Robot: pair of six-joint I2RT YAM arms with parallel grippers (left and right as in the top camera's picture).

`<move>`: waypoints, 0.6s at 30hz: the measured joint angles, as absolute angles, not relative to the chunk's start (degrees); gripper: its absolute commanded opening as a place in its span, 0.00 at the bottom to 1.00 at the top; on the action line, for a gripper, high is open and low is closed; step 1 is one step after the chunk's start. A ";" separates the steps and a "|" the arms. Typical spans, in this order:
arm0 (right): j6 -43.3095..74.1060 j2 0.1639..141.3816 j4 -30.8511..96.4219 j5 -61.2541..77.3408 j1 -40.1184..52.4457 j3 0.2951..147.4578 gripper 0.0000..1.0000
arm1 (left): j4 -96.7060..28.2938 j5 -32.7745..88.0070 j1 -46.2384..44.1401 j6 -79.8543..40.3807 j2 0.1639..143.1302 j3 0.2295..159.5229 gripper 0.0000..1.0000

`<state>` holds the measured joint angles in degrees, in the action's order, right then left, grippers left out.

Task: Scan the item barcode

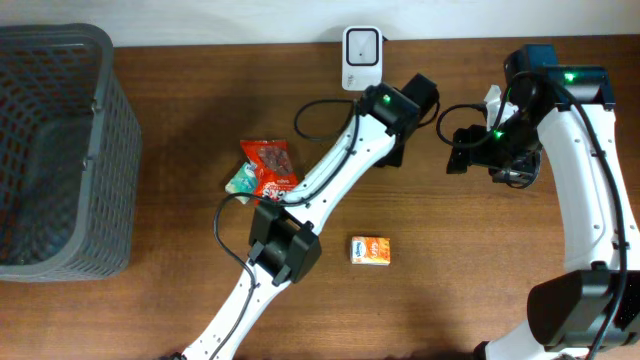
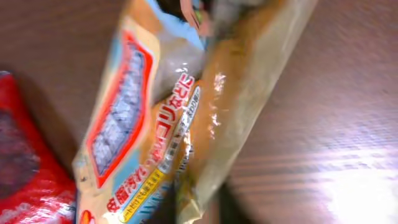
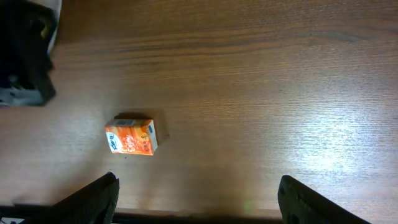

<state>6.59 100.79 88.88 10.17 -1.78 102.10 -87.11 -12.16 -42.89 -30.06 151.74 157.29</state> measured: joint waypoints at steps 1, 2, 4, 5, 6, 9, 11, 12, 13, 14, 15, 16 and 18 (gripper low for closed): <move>6.63 100.79 88.92 10.20 -1.78 102.10 0.87 | -87.11 -11.70 -42.96 -30.06 151.74 157.29 0.76; 6.63 100.79 88.99 10.17 -1.78 102.10 0.90 | -87.18 -11.25 -42.89 -30.13 151.74 157.29 0.77; 6.44 100.79 89.14 10.20 -1.78 102.10 0.93 | -88.20 -10.33 -42.17 -30.00 151.74 157.53 0.78; 6.31 100.79 89.12 10.20 -1.78 102.10 0.94 | -89.47 -9.72 -41.50 -29.93 151.74 158.36 0.78; 6.24 100.79 89.06 10.35 -1.78 102.10 0.95 | -90.94 -8.69 -40.64 -29.89 151.74 159.89 0.78; 6.20 100.79 87.74 12.19 -1.78 102.10 0.95 | -95.55 -4.36 -35.99 -29.82 151.74 169.16 0.82; 6.20 100.79 86.28 14.63 -1.74 102.08 0.95 | -96.47 -1.17 -32.05 -28.29 151.72 175.57 0.82; 6.22 100.79 85.43 15.86 -1.67 102.08 0.95 | -96.38 0.36 -30.15 -27.42 151.41 177.71 0.87; 6.26 100.79 84.33 17.50 -1.54 102.08 0.95 | -96.47 1.54 -28.34 -26.70 150.82 178.52 0.88; 6.83 100.82 83.22 18.46 -1.23 102.08 0.95 | -96.47 2.46 -26.44 -25.98 150.08 178.84 0.89; 7.70 100.84 81.97 19.25 -0.69 102.08 0.95 | -96.51 2.92 -24.75 -25.71 149.38 178.84 0.91; 8.88 100.88 80.62 19.79 0.12 102.08 0.95 | -96.49 3.11 -23.64 -25.36 149.01 178.84 0.93; 12.01 101.16 76.86 20.32 2.52 102.06 0.95 | -96.49 3.33 -21.37 -24.93 148.66 178.84 1.00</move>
